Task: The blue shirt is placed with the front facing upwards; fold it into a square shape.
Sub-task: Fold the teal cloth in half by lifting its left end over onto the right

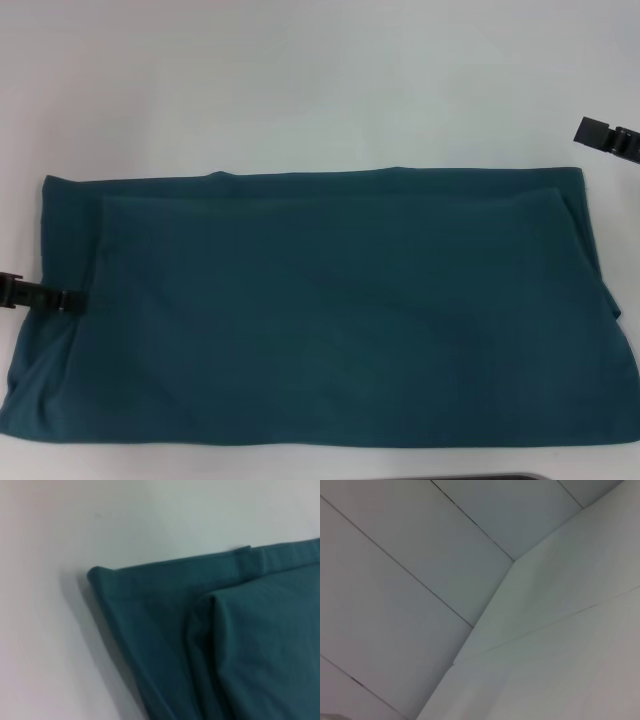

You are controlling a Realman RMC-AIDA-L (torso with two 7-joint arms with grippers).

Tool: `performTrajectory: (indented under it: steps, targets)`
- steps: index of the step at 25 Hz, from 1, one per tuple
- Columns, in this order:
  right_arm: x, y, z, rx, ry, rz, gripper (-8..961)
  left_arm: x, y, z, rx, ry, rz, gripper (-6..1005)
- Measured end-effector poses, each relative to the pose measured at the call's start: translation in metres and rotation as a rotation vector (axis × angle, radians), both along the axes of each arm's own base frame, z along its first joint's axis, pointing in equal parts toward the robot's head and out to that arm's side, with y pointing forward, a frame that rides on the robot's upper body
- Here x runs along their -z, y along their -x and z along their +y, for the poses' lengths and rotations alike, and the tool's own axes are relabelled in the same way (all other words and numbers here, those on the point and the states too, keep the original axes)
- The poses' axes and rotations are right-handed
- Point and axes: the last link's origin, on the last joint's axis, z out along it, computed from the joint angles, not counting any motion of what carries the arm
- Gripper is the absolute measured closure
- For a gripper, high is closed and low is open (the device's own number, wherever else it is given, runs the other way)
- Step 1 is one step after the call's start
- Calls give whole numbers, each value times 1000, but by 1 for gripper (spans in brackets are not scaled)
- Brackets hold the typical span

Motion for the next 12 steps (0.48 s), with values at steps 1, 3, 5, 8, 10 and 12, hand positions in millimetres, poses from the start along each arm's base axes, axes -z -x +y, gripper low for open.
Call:
performTrajectory:
  steps: [1,3,5,8,10,12]
  targets:
    - [0,0,0,-1,0,0,70,1,-1,0,3,5,-1,146]
    - [-1,0,1,-2,-2,-1,70,3,-3,1,10,13,-5,147]
    - [-2,0,2,-3,-6,0,70,5,-7,2,21,21,-12,147]
    - [-4,0,2,-3,-10,4,70,7,-11,3,31,29,-22,147]
    - [-4,0,2,-3,-11,4,70,8,-15,5,41,33,-31,148]
    - [-4,0,2,-3,-10,4,70,10,-19,7,52,41,-39,148]
